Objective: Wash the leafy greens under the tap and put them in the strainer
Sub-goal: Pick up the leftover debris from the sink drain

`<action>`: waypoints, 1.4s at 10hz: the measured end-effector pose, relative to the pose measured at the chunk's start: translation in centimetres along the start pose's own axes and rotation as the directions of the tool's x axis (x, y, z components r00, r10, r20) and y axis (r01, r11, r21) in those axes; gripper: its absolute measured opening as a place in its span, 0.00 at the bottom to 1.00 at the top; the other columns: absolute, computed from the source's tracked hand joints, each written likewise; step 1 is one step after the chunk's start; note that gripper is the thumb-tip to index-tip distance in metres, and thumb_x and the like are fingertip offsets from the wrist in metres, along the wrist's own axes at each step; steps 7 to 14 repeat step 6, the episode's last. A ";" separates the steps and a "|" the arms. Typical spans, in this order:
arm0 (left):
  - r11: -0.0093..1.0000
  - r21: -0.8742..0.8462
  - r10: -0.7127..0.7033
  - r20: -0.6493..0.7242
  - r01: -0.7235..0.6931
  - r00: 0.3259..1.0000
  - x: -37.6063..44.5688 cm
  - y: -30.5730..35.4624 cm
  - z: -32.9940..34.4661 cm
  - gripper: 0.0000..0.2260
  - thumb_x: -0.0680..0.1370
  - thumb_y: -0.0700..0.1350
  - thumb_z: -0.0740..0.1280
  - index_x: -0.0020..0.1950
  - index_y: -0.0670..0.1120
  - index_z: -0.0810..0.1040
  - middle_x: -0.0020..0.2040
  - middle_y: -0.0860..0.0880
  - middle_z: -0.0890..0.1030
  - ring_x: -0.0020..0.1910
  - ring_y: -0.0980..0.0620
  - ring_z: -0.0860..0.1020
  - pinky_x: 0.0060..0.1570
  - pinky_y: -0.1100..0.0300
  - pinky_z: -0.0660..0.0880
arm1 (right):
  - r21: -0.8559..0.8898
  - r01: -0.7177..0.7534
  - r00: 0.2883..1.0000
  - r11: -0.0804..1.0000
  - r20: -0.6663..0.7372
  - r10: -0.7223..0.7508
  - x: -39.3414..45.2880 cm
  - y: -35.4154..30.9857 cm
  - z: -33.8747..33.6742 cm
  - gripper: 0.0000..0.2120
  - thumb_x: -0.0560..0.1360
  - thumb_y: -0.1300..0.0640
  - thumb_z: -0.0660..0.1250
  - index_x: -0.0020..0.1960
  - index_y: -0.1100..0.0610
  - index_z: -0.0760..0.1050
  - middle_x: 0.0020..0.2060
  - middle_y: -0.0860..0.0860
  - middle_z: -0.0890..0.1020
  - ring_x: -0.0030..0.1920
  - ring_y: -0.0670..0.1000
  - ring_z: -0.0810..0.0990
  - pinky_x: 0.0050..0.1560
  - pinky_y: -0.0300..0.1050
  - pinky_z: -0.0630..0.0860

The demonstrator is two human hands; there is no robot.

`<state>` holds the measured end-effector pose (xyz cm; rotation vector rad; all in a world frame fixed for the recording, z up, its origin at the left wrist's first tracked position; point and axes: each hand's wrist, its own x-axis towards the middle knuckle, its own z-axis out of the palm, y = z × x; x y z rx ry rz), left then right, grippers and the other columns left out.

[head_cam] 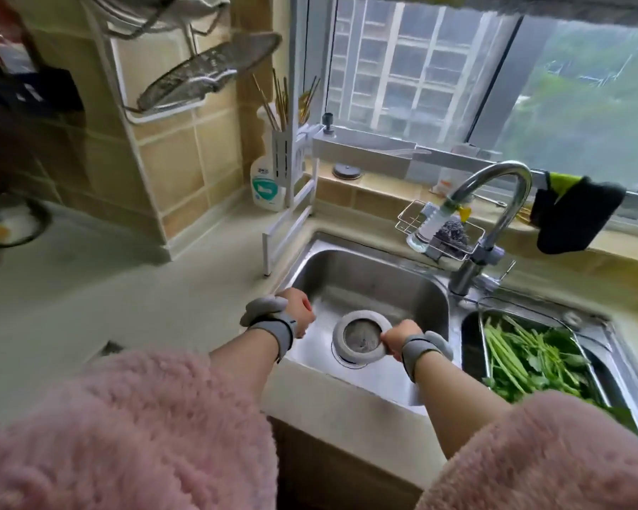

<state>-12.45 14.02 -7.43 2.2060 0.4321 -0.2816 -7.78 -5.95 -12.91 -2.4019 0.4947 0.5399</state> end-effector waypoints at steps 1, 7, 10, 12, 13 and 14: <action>0.998 0.034 -0.052 -0.003 0.052 0.999 5.6 0.4 3.6 0.11 0.73 0.39 0.67 0.31 0.46 0.72 0.38 0.39 0.81 0.40 0.40 0.82 0.45 0.48 0.81 | -0.083 -0.043 0.997 0.996 0.068 0.048 6.1 1.5 1.4 0.09 0.76 0.63 0.60 0.38 0.62 0.72 0.45 0.57 0.77 0.44 0.56 0.75 0.41 0.40 0.67; 0.985 0.087 -0.152 0.020 0.150 0.988 16.7 -4.6 9.8 0.08 0.68 0.43 0.65 0.29 0.46 0.74 0.38 0.42 0.82 0.42 0.40 0.82 0.46 0.48 0.81 | -0.163 -0.124 0.931 0.979 0.323 0.171 17.5 3.8 10.3 0.17 0.80 0.62 0.53 0.32 0.61 0.56 0.30 0.55 0.58 0.29 0.50 0.58 0.28 0.36 0.57; 0.985 0.087 -0.152 0.020 0.150 0.988 16.7 -4.6 9.8 0.08 0.68 0.43 0.65 0.29 0.46 0.74 0.38 0.42 0.82 0.42 0.40 0.82 0.46 0.48 0.81 | -0.163 -0.124 0.931 0.979 0.323 0.171 17.5 3.8 10.3 0.17 0.80 0.62 0.53 0.32 0.61 0.56 0.30 0.55 0.58 0.29 0.50 0.58 0.28 0.36 0.57; 0.985 0.087 -0.152 0.020 0.150 0.988 16.7 -4.6 9.8 0.08 0.68 0.43 0.65 0.29 0.46 0.74 0.38 0.42 0.82 0.42 0.40 0.82 0.46 0.48 0.81 | -0.163 -0.124 0.931 0.979 0.323 0.171 17.5 3.8 10.3 0.17 0.80 0.62 0.53 0.32 0.61 0.56 0.30 0.55 0.58 0.29 0.50 0.58 0.28 0.36 0.57; 0.985 0.087 -0.152 0.020 0.150 0.988 16.7 -4.6 9.8 0.08 0.68 0.43 0.65 0.29 0.46 0.74 0.38 0.42 0.82 0.42 0.40 0.82 0.46 0.48 0.81 | -0.163 -0.124 0.931 0.979 0.323 0.171 17.5 3.8 10.3 0.17 0.80 0.62 0.53 0.32 0.61 0.56 0.30 0.55 0.58 0.29 0.50 0.58 0.28 0.36 0.57; 0.985 0.087 -0.152 0.020 0.150 0.988 16.7 -4.6 9.8 0.08 0.68 0.43 0.65 0.29 0.46 0.74 0.38 0.42 0.82 0.42 0.40 0.82 0.46 0.48 0.81 | -0.163 -0.124 0.931 0.979 0.323 0.171 17.5 3.8 10.3 0.17 0.80 0.62 0.53 0.32 0.61 0.56 0.30 0.55 0.58 0.29 0.50 0.58 0.28 0.36 0.57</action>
